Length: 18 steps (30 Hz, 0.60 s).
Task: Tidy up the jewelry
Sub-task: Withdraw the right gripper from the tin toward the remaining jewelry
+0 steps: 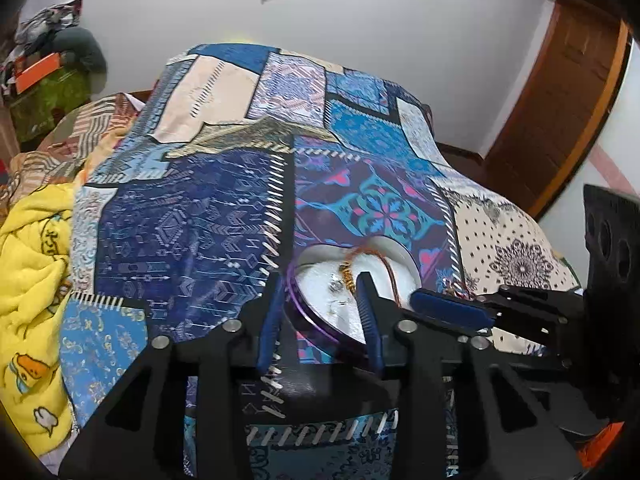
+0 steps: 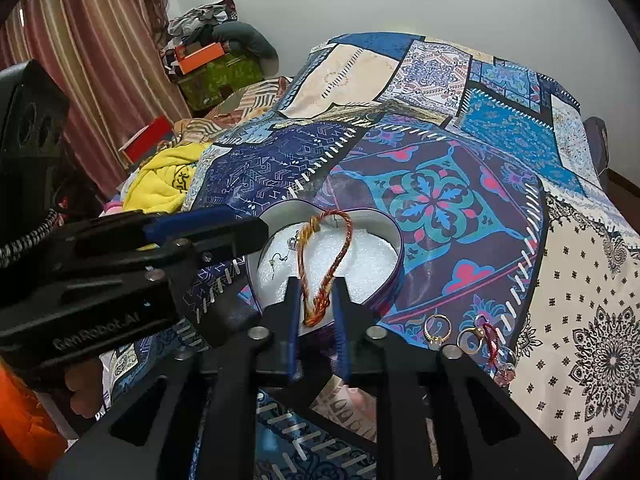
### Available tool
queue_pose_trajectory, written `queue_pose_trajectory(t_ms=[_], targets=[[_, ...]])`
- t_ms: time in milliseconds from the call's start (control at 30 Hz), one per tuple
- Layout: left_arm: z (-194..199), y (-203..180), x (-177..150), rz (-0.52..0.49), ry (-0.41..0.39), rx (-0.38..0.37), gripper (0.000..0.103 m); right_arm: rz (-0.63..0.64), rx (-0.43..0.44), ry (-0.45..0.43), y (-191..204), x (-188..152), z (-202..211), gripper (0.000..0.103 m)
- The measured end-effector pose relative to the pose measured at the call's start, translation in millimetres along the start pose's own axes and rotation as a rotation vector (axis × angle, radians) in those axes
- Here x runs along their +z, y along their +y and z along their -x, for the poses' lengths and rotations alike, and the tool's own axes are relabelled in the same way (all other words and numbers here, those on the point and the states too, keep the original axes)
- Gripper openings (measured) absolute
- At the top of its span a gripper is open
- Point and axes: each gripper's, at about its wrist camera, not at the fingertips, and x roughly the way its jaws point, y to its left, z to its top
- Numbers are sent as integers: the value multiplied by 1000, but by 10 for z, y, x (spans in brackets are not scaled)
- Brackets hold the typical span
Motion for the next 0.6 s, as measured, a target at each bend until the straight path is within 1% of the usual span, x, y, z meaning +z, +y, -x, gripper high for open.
queue_pose_trajectory(t_ms=[33,67,133,167,400,600], targets=[[20,13,4,4,-3,6,37,0,0,0,0,0,0,28],[36,16,7,6,-6,12,37,3,-5,-5,8,-4,16,38],[83,27,13,6,-15,30,37,18,-45,-32,37,-17,94,49],[106,27,17,4,-18,36,37,18,-45,-32,37,-17,94,51],[227,-34,25,-15,-31,61,41,7,-78,-55,-22,0,243,52],[329,-222,7,-60,-44,73,45,-20,-109,-89,-127,-17,431,52]])
